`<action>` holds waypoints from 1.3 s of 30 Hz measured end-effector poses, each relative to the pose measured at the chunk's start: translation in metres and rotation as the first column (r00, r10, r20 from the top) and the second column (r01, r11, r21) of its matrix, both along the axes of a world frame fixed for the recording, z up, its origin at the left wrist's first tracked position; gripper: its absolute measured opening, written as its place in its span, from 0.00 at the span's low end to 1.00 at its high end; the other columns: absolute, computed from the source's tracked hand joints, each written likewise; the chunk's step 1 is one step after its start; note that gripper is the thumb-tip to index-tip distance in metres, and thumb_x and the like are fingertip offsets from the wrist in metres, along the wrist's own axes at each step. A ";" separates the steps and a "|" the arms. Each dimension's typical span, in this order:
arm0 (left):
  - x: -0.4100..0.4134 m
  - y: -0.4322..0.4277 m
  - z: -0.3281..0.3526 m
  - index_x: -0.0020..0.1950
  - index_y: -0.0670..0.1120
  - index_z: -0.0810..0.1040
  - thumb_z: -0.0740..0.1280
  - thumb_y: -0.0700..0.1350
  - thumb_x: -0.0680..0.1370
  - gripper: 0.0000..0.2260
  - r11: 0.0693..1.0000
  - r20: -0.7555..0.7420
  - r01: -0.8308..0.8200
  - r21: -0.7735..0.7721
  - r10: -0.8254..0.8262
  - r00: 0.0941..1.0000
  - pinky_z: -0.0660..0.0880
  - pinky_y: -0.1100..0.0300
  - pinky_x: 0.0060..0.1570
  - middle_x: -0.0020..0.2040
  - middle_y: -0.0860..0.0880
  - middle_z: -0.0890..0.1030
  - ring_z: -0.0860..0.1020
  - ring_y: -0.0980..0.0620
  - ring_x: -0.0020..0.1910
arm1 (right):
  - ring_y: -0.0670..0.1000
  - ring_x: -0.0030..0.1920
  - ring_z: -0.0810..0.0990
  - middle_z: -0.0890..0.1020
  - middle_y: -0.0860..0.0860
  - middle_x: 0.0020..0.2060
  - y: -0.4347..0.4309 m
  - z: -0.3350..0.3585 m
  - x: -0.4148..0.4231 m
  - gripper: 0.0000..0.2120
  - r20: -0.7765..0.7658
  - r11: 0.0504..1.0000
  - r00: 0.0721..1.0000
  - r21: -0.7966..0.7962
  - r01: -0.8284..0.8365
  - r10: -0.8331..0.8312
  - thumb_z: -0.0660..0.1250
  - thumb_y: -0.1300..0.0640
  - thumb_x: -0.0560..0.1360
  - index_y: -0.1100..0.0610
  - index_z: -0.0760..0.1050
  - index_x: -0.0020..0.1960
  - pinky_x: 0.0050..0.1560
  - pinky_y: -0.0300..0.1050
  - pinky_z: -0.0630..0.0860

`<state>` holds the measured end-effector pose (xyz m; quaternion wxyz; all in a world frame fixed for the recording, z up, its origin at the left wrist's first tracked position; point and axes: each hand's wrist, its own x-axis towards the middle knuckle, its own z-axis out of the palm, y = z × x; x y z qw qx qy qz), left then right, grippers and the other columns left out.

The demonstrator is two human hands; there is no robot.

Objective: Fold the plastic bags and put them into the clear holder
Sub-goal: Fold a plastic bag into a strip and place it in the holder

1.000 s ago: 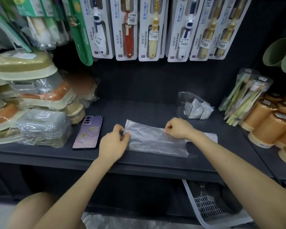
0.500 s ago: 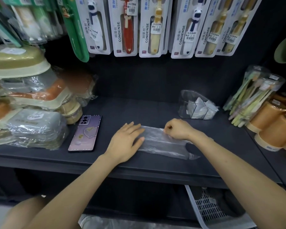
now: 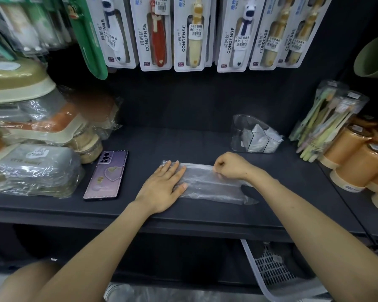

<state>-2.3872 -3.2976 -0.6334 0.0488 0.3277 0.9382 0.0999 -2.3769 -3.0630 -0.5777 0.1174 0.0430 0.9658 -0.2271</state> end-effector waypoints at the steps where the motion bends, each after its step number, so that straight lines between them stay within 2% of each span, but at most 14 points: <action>1: 0.001 0.001 0.001 0.78 0.52 0.43 0.24 0.74 0.63 0.48 1.000 -0.008 -0.002 -0.026 0.002 1.000 0.36 0.62 0.73 0.79 0.52 0.44 0.40 0.54 0.77 | 0.50 0.49 0.81 0.84 0.47 0.42 0.000 0.002 0.001 0.12 -0.005 1.000 1.000 -0.024 0.009 -0.009 0.60 0.60 0.77 0.59 0.82 0.41 0.55 0.49 0.77; 3: 0.002 0.003 0.003 0.78 0.52 0.42 0.28 0.70 0.66 0.43 0.999 -0.013 -0.015 -0.049 0.014 1.000 0.36 0.61 0.73 0.79 0.51 0.43 0.40 0.54 0.77 | 0.52 0.53 0.79 0.84 0.49 0.48 0.001 0.006 0.006 0.10 -0.057 0.999 0.998 -0.004 0.036 -0.036 0.61 0.56 0.78 0.56 0.81 0.50 0.58 0.49 0.75; 5: 0.003 0.004 0.004 0.78 0.53 0.42 0.29 0.69 0.68 0.41 0.998 -0.011 -0.019 -0.053 0.019 1.000 0.35 0.61 0.73 0.79 0.51 0.43 0.40 0.54 0.77 | 0.57 0.59 0.76 0.81 0.53 0.56 -0.002 0.001 0.016 0.15 -0.290 0.959 0.957 0.271 0.088 -0.006 0.60 0.51 0.79 0.54 0.77 0.62 0.65 0.51 0.68; 8: 0.003 0.003 0.002 0.78 0.52 0.41 0.27 0.73 0.67 0.44 0.998 -0.018 -0.024 -0.056 0.023 1.000 0.35 0.60 0.73 0.79 0.49 0.42 0.39 0.53 0.77 | 0.61 0.64 0.75 0.79 0.59 0.61 -0.028 -0.022 0.038 0.26 -0.516 0.896 0.838 0.436 0.080 0.176 0.54 0.45 0.76 0.57 0.75 0.66 0.71 0.63 0.58; 11: 0.002 0.004 0.001 0.78 0.51 0.41 0.26 0.72 0.66 0.45 0.995 -0.040 -0.037 -0.095 0.033 0.999 0.35 0.58 0.74 0.79 0.48 0.42 0.39 0.52 0.77 | 0.57 0.76 0.55 0.62 0.58 0.75 -0.056 -0.040 0.052 0.40 -0.250 0.859 0.929 0.498 -0.120 0.274 0.33 0.38 0.72 0.54 0.59 0.76 0.74 0.61 0.38; 13: 0.003 0.004 0.002 0.78 0.52 0.40 0.27 0.68 0.66 0.43 0.992 -0.040 -0.054 -0.111 0.049 0.998 0.36 0.55 0.75 0.79 0.48 0.42 0.39 0.52 0.78 | 0.54 0.78 0.47 0.53 0.54 0.78 -0.049 -0.046 0.059 0.45 -0.163 0.874 0.965 0.474 -0.105 0.204 0.24 0.35 0.68 0.50 0.51 0.78 0.73 0.60 0.32; 21: 0.003 0.004 0.002 0.79 0.53 0.42 0.28 0.67 0.67 0.41 0.993 -0.031 -0.049 -0.105 0.046 0.998 0.37 0.54 0.75 0.79 0.48 0.41 0.39 0.51 0.78 | 0.53 0.78 0.43 0.49 0.49 0.78 0.039 -0.037 0.098 0.57 -0.075 0.850 0.997 0.525 0.039 0.000 0.10 0.31 0.55 0.46 0.43 0.78 0.71 0.61 0.29; 24: 0.002 0.004 0.002 0.79 0.52 0.43 0.37 0.65 0.78 0.32 0.993 -0.033 -0.051 -0.105 0.048 0.998 0.37 0.54 0.75 0.79 0.47 0.41 0.39 0.50 0.78 | 0.55 0.76 0.58 0.64 0.53 0.75 0.014 -0.028 0.104 0.49 -0.288 0.884 0.947 0.467 0.011 0.141 0.24 0.28 0.69 0.50 0.60 0.76 0.73 0.59 0.37; 26: 0.002 0.003 0.003 0.79 0.53 0.42 0.44 0.61 0.82 0.28 0.992 -0.008 -0.060 -0.113 0.059 0.998 0.36 0.55 0.75 0.79 0.46 0.40 0.38 0.50 0.77 | 0.55 0.65 0.75 0.79 0.52 0.63 -0.009 -0.035 0.108 0.33 -0.456 0.870 0.828 0.489 -0.072 0.325 0.47 0.31 0.75 0.50 0.78 0.62 0.68 0.57 0.55; 28: -0.002 0.001 0.004 0.79 0.52 0.40 0.47 0.60 0.82 0.29 0.994 0.042 -0.070 -0.083 0.073 0.996 0.37 0.55 0.75 0.79 0.46 0.39 0.37 0.50 0.77 | 0.54 0.50 0.82 0.84 0.48 0.49 -0.020 -0.044 0.106 0.20 -0.590 0.880 0.704 0.463 -0.106 0.395 0.58 0.40 0.73 0.49 0.84 0.45 0.56 0.49 0.65; 31: -0.005 -0.001 0.009 0.79 0.51 0.41 0.54 0.58 0.82 0.31 0.982 0.188 -0.133 0.133 0.107 0.976 0.40 0.58 0.75 0.79 0.48 0.42 0.39 0.52 0.77 | 0.52 0.38 0.78 0.81 0.45 0.36 -0.023 -0.048 0.100 0.14 -0.662 0.911 0.666 0.407 -0.066 0.344 0.60 0.50 0.73 0.52 0.82 0.36 0.43 0.43 0.67; 33: -0.003 -0.005 0.013 0.79 0.52 0.52 0.59 0.58 0.81 0.30 0.933 0.219 -0.181 0.311 0.115 0.969 0.45 0.60 0.74 0.79 0.51 0.48 0.43 0.54 0.78 | 0.51 0.36 0.77 0.80 0.46 0.33 -0.025 -0.048 0.096 0.09 -0.661 0.921 0.677 0.385 -0.064 0.324 0.66 0.54 0.71 0.53 0.81 0.34 0.39 0.42 0.71; 36: 0.007 -0.015 0.017 0.66 0.51 0.77 0.59 0.69 0.72 0.31 0.897 0.084 -0.108 0.429 0.079 0.993 0.57 0.60 0.70 0.71 0.52 0.70 0.63 0.52 0.73 | 0.51 0.36 0.78 0.80 0.47 0.33 -0.026 -0.048 0.097 0.07 -0.657 0.949 0.700 0.298 -0.097 0.278 0.67 0.57 0.71 0.55 0.79 0.35 0.38 0.41 0.75; 39: 0.019 -0.027 0.018 0.53 0.48 0.84 0.60 0.66 0.72 0.26 0.903 -0.053 0.076 0.424 -0.060 0.997 0.67 0.61 0.62 0.55 0.54 0.82 0.76 0.54 0.57 | 0.50 0.38 0.79 0.82 0.46 0.35 -0.021 -0.042 0.106 0.13 -0.646 0.973 0.730 0.196 -0.125 0.223 0.60 0.52 0.74 0.55 0.80 0.37 0.42 0.42 0.77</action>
